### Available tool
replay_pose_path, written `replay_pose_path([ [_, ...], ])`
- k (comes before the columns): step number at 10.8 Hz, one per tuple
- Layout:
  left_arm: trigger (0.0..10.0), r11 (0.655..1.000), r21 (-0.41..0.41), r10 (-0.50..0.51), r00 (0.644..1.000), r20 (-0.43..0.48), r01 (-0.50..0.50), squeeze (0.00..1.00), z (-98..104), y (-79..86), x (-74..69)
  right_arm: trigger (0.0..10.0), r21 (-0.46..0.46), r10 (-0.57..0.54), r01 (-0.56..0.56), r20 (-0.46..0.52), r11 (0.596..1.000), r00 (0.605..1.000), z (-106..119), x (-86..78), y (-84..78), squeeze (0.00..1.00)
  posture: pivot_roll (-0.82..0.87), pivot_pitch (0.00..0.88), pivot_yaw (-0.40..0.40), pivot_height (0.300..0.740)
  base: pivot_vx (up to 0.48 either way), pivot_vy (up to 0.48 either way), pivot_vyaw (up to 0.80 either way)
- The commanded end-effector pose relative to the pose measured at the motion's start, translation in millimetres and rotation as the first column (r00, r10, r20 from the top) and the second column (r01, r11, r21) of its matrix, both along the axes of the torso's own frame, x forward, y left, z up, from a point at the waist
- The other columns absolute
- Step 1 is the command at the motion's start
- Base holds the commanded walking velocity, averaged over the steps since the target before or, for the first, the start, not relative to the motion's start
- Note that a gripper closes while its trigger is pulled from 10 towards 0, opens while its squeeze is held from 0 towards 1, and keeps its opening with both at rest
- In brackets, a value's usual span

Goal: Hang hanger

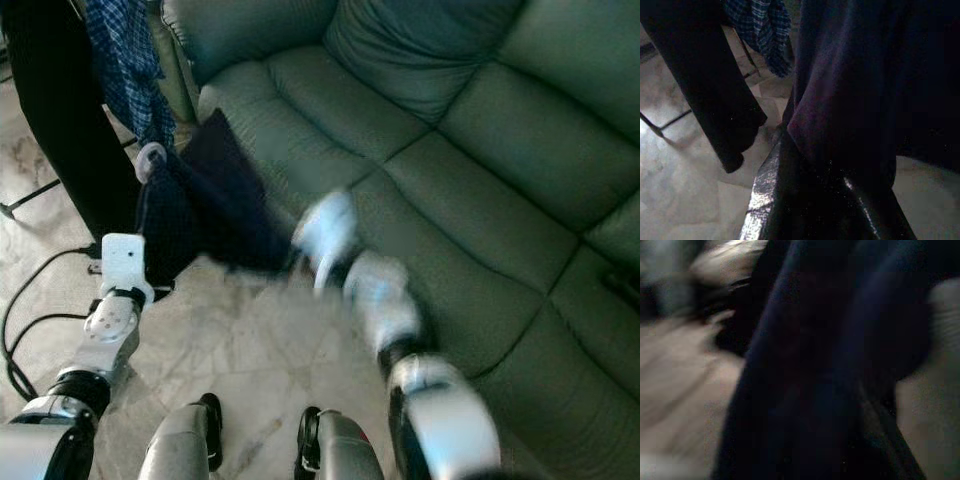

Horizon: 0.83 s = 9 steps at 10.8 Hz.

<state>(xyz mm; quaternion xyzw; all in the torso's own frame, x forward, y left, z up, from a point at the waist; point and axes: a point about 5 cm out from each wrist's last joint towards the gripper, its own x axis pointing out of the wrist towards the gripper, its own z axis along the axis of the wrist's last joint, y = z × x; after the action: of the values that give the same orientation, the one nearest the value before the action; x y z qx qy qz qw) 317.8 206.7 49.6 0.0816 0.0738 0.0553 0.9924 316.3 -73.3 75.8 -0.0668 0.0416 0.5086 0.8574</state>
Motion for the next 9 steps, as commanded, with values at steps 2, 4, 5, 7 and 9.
replay_pose_path([
  [2,0.0,0.996,-0.085,0.041,0.998,0.041,-0.037,0.00,7,3.1,4.9,0.0,-0.008,0.218,-0.221,-0.128,0.975,0.967,-16,-26.8,2.8,0.00,0.04,0.162,-0.124,0.740,0.000,0.000,0.00],
  [4,0.0,0.993,-0.121,0.004,0.999,0.051,0.003,0.00,8,-2.0,6.0,10.0,-0.133,0.143,-0.155,-0.097,0.979,0.985,-27,-25.0,-10.6,0.00,0.03,0.161,-0.122,0.740,0.000,0.000,0.00],
  [5,0.0,0.990,-0.135,-0.021,0.998,0.064,0.030,0.00,10,-3.2,6.8,10.0,-0.143,0.008,-0.009,-0.005,0.990,1.000,-19,-14.7,-24.4,1.00,0.04,0.161,-0.122,0.740,0.000,0.000,0.00],
  [7,0.0,0.987,-0.151,-0.036,0.996,0.079,0.048,0.00,11,0.0,5.4,10.0,-0.124,-0.066,0.078,0.099,0.989,0.993,-15,-24.1,-40.8,1.00,0.03,0.170,-0.122,0.740,0.000,0.000,0.00],
  [9,0.0,0.986,-0.166,-0.018,0.998,0.068,0.029,0.00,4,6.6,-2.0,10.0,-0.101,-0.062,0.070,0.082,0.992,0.995,-28,-52.4,-49.3,1.00,0.01,0.179,-0.117,0.740,0.000,0.000,0.00],
])
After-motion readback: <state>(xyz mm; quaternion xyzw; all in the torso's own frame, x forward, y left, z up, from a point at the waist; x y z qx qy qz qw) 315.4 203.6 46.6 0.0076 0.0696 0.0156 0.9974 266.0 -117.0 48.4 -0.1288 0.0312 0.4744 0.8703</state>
